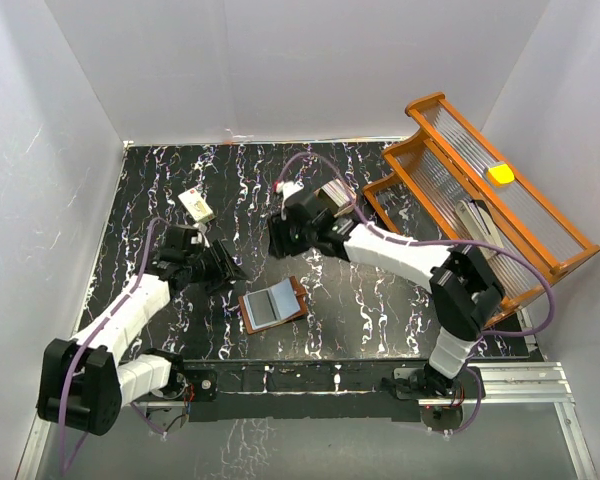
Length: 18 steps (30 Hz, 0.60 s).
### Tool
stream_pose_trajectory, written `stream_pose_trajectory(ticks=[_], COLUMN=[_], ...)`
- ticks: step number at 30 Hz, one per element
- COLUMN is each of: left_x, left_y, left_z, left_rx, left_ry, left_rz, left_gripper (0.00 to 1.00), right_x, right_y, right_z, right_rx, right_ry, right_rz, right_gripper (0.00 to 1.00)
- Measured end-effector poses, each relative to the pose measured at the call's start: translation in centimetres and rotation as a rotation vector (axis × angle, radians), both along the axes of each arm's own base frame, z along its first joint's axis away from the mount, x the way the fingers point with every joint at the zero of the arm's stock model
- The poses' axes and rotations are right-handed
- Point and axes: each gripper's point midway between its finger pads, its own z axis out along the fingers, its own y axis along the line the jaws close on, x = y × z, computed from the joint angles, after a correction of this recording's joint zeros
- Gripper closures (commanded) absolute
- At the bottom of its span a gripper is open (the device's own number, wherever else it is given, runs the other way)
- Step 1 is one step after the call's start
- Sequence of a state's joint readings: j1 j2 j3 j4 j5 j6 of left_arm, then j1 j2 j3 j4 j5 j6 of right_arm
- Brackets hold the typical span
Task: Put the credit cards into the card holder
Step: Insert the credit card into the card holder, then pick up the credit card from the storage box.
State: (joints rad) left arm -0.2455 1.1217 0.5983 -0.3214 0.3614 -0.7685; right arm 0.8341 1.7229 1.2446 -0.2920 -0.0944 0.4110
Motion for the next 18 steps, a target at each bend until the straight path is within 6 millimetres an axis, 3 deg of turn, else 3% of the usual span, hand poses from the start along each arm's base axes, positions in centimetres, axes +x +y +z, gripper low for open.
stream_pose_trajectory(ticks=[4,8,14,18], left_x=[0.9,1.2,0.6,-0.2], left_y=[0.2,0.1,-0.7,-1.6], left_z=[2.5,4.2,5.1,5.0], left_rx=[0.018,0.028,-0.004,-0.049], left_ry=[-0.075,-0.12,-0.154,-0.181], left_rz=[-0.022,-0.056,-0.163,-0.237], left_gripper=[0.04,0.01,0.01,0.01], right_x=[5.6,11.1,17.4,19.8], right_y=[-2.4,-5.2,-9.1,-10.6], right_z=[3.9,5.5,2.7,-0.3], right_rx=[-0.05,-0.121,-0.316,-0.443], right_ry=[-0.146,-0.235,-0.261,-0.246], right_rz=[-0.098,-0.206,-0.316,-0.338], right_gripper=[0.53,0.47,0.45,0.38])
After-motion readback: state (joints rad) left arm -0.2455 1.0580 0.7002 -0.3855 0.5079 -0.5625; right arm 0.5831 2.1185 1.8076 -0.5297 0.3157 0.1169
